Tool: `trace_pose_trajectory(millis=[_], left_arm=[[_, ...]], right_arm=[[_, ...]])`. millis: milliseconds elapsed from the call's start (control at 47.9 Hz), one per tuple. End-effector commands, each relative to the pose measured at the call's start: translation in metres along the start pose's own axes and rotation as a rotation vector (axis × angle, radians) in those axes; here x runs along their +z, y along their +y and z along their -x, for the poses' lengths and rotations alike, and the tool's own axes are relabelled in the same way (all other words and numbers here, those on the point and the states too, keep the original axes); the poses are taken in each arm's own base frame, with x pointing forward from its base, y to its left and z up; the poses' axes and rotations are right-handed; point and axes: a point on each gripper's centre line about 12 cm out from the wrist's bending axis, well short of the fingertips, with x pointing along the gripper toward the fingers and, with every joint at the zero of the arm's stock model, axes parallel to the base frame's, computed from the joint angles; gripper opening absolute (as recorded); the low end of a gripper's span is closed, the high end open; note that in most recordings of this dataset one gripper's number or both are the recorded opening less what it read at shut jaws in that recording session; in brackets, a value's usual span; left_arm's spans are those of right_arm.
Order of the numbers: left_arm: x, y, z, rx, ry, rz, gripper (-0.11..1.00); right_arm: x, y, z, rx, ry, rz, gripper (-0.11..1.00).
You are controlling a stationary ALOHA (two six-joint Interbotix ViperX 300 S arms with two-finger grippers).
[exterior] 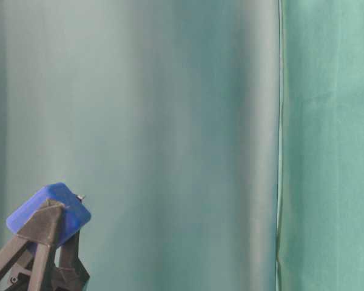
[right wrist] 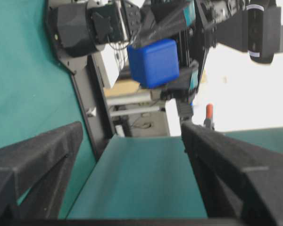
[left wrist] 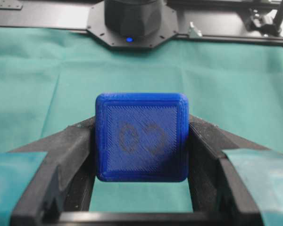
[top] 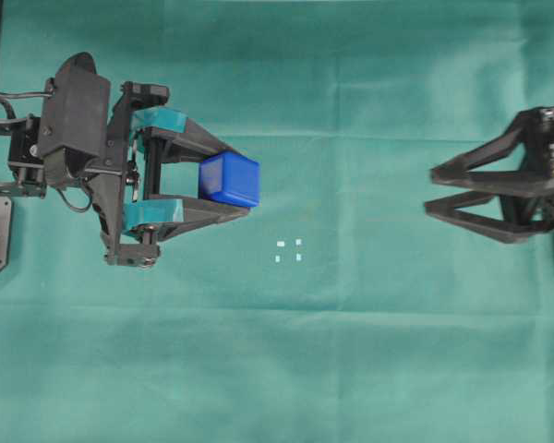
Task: Handover the blue block to the right arm after grasping it with the left arm, then place it in the designated position.
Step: 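Move the open right gripper toward the cube held by the left gripper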
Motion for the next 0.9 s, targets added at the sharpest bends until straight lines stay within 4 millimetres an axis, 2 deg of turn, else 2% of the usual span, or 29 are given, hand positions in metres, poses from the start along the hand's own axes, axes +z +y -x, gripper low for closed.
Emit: trace_pose_trajectory(millis=[0,209,647,877], left_arm=[[0.010,0.000,0.002,-0.001,-0.034,0.003,0.46],[0.010,0.000,0.002,-0.001,-0.034,0.003,0.46],[0.009,0.000,0.004,-0.001,-0.032,0.000,0.46],[0.009,0.000,0.004,-0.001,-0.031,0.002,0.46]], right_arm=[[0.007,-0.016,-0.011,-0.026,-0.031,0.010,0.92],[0.008,-0.024,-0.045,-0.004,-0.040,0.040,0.92],[-0.002,-0.040,-0.119,0.019,-0.014,0.041,0.92],[-0.004,-0.045,-0.144,0.017,-0.015,0.044,0.92]])
